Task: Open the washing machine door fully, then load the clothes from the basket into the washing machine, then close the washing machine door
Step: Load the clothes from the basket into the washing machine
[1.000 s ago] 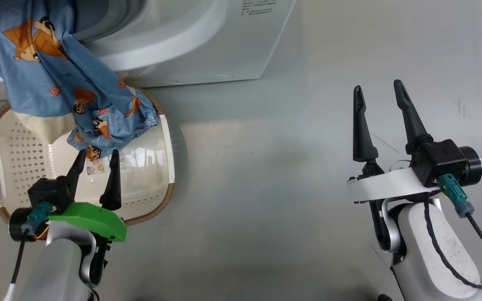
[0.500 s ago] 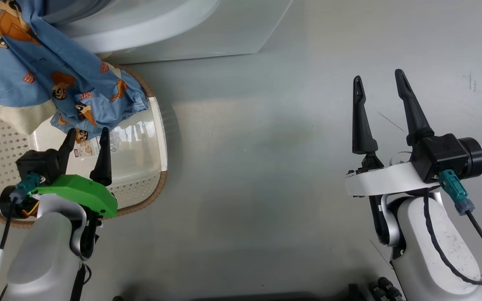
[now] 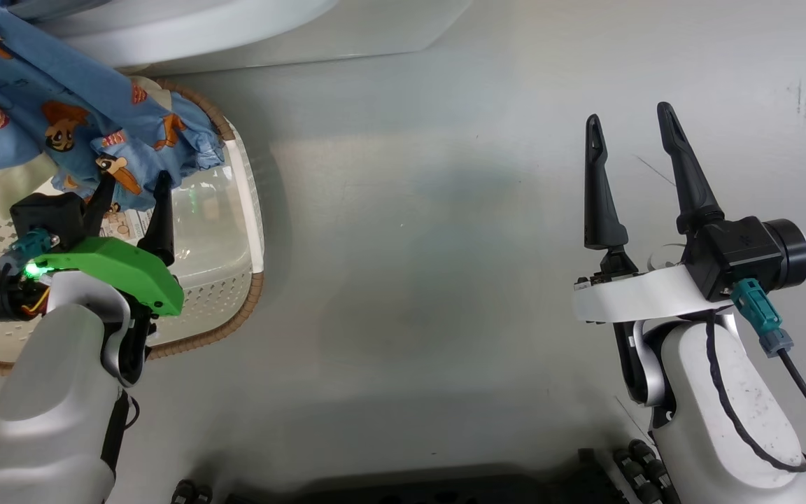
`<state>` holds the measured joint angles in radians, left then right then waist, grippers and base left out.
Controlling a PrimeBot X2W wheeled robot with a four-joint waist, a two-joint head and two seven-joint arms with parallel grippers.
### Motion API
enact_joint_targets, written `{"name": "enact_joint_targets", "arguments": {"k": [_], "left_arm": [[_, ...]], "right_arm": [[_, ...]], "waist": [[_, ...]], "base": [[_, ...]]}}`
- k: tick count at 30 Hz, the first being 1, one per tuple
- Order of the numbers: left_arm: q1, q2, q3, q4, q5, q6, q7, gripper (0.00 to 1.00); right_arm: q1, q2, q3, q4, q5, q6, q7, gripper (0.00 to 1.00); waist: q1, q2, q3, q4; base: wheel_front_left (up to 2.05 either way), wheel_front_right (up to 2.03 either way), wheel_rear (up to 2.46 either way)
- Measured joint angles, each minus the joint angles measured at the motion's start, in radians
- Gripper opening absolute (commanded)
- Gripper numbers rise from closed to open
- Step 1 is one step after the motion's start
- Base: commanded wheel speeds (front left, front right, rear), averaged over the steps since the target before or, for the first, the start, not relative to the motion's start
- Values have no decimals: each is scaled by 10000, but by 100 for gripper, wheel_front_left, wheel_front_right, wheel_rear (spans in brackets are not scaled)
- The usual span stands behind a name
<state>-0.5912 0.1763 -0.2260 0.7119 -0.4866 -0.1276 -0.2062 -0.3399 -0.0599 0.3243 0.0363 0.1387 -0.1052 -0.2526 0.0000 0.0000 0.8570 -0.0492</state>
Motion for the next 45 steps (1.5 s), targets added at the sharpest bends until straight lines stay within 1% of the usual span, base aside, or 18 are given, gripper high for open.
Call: {"name": "enact_joint_targets", "arguments": {"k": [2, 9, 13, 18, 19, 20, 24, 31, 38, 39, 40, 41, 42, 45], "left_arm": [[-167, 12, -111, 182, -36, 0, 111, 100], [-651, 173, -82, 729, -476, 0, 217, 100], [-1001, 176, -13, 988, -721, 0, 205, 100], [-1356, 90, 374, 1292, -1446, 0, 205, 100], [-1525, 77, 491, 1417, -1797, 0, 207, 100], [-1598, 65, 575, 1469, -1923, 0, 222, 100], [-1842, 77, 642, 1572, -2431, 0, 433, 100], [-1998, 368, 510, 1881, -2591, 0, 807, 100], [-2380, 531, 236, 1887, -2642, 0, 826, 100], [-2422, 539, 205, 1885, -2669, 0, 871, 62], [-2457, 545, 144, 1883, -2732, 0, 907, 38], [-2486, 541, 65, 1868, -2815, 0, 909, 4], [-2502, 537, -6, 1856, -2897, 0, 909, 0], [-2501, 529, -215, 1822, -2947, 0, 901, 0]], "right_arm": [[-2, 2, 2, -12, 0, -23, 0, 100], [-29, 2, 38, -111, -2, -35, 0, 100], [-56, 0, -12, -132, -2, -104, -2, 100], [-58, 2, 13, -130, -2, -104, -2, 100], [-58, 2, 21, -130, -2, -104, 0, 100], [-59, 2, 23, -132, -2, -104, 0, 100], [-59, 4, 42, -132, -2, -105, -2, 100], [-58, 4, 71, -144, -2, -117, -2, 100], [-46, 4, 79, -190, -2, -119, -2, 100], [-46, 4, 79, -196, -2, -119, 0, 100], [-46, 4, 79, -199, -2, -121, 0, 100], [-47, 4, 79, -199, -2, -121, 0, 100], [-48, 4, 79, -199, -2, -121, -2, 100], [-59, 4, 59, -215, -2, -127, 0, 100]], "waist": [[0, 0, 106, -25], [0, 0, 458, -98], [0, 0, 590, -113], [0, 0, 620, -113], [0, 0, 617, -128], [0, 0, 614, -140], [0, 0, 597, -200], [0, 0, 579, -323], [0, 0, 622, -407], [0, 0, 629, -413], [0, 0, 636, -417], [0, 0, 642, -418], [0, 0, 643, -417], [0, 0, 632, -400]], "base": [[0, 0, 0], [0, 0, 0], [0, 0, 0], [0, 0, 0], [0, 0, 0], [0, 0, 0], [0, 0, 0], [0, 0, 0], [0, 0, 0], [0, 0, 0], [0, 0, 0], [0, 0, 0], [0, 0, 0], [0, 0, 0]]}}
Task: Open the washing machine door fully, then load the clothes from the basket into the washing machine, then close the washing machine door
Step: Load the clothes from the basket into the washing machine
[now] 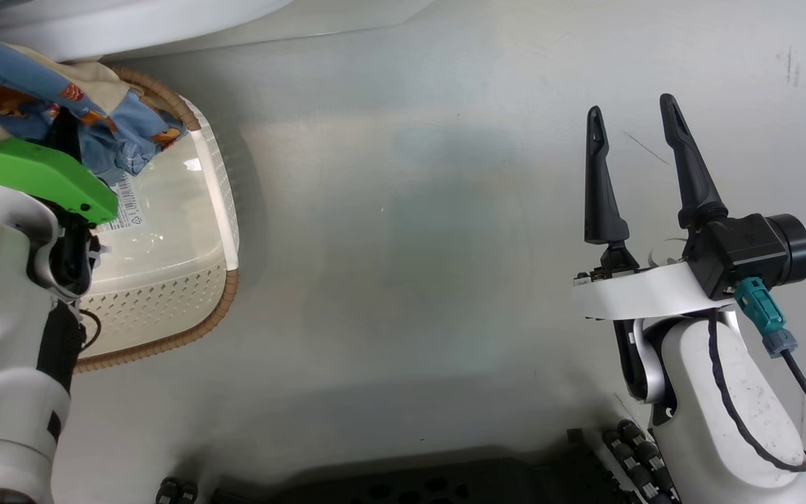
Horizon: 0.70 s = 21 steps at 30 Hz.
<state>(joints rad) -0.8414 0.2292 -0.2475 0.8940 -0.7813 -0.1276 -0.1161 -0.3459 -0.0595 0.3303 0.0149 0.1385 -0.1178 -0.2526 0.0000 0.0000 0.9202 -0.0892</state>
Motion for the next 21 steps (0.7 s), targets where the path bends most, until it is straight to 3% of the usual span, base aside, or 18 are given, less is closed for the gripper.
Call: {"name": "enact_joint_targets", "arguments": {"k": [21], "left_arm": [[1316, 10, -2061, -708, -92, 0, -1053, 0]], "right_arm": [[-154, -2, -274, 268, -75, -4, -2, 100]], "waist": [[0, 0, -1065, 488]], "base": [[0, 0, 0]]}}
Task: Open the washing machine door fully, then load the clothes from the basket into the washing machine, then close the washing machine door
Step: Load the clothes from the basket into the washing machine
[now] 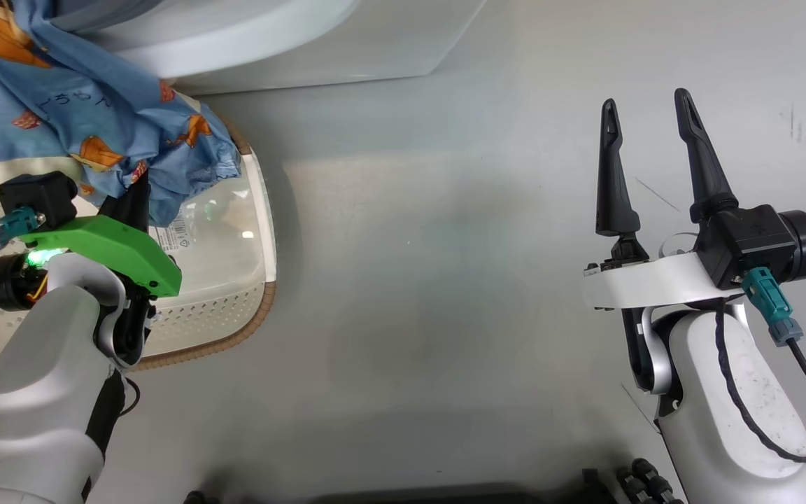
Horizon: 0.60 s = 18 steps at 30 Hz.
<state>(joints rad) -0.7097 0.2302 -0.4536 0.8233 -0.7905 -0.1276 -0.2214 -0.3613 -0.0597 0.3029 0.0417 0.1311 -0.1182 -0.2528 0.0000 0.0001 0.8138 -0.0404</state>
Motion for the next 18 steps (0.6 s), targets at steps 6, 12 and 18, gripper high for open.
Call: {"name": "enact_joint_targets", "arguments": {"k": [6, 12, 18], "left_arm": [[193, 176, -127, -349, -2, 0, -203, 0], [250, 512, -33, -840, -35, 0, -278, 0], [230, 807, 504, -1795, 40, 0, -278, 0]], "right_arm": [[3, -2, 0, 105, 2, 2, 2, 100], [12, -4, 10, 182, 19, 19, 0, 100], [13, -4, 17, 198, 79, 27, 2, 100]], "waist": [[0, 0, -413, 179], [0, 0, -745, 324], [0, 0, -910, 411]], "base": [[0, 0, 0], [0, 0, 0], [0, 0, 0]]}}
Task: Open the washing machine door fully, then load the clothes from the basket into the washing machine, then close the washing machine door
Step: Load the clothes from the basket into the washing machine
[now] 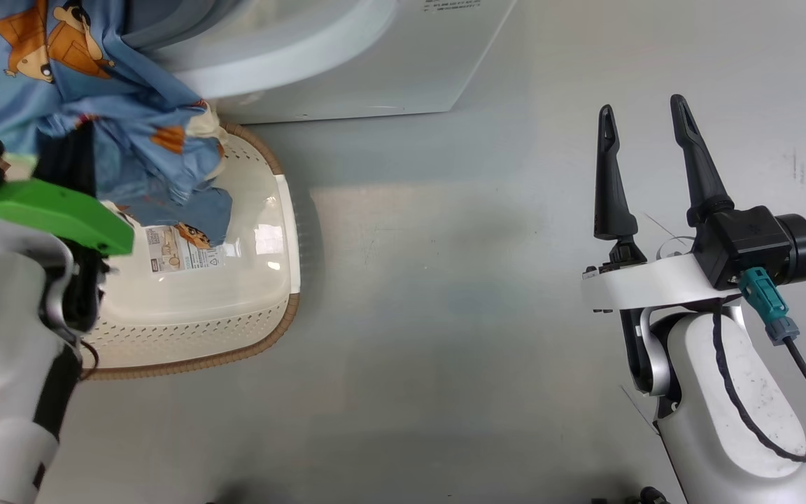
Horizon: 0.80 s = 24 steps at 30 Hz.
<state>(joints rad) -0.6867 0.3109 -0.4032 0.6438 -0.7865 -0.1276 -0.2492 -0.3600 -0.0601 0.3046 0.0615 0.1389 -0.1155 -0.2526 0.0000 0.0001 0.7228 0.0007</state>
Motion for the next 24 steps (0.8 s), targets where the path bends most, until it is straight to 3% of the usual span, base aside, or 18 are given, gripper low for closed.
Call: {"name": "enact_joint_targets", "arguments": {"k": [12, 24], "left_arm": [[-256, 320, 1670, -2451, 943, 0, -4, 0], [172, 324, 1885, -3586, 1536, 0, -29, 0]], "right_arm": [[17, -6, -21, 117, 104, 4, -2, 100], [172, -4, 88, 234, 349, 105, 0, 100]], "waist": [[0, 0, -290, 120], [0, 0, -743, 103]], "base": [[0, 0, 0], [0, 0, 0]]}}
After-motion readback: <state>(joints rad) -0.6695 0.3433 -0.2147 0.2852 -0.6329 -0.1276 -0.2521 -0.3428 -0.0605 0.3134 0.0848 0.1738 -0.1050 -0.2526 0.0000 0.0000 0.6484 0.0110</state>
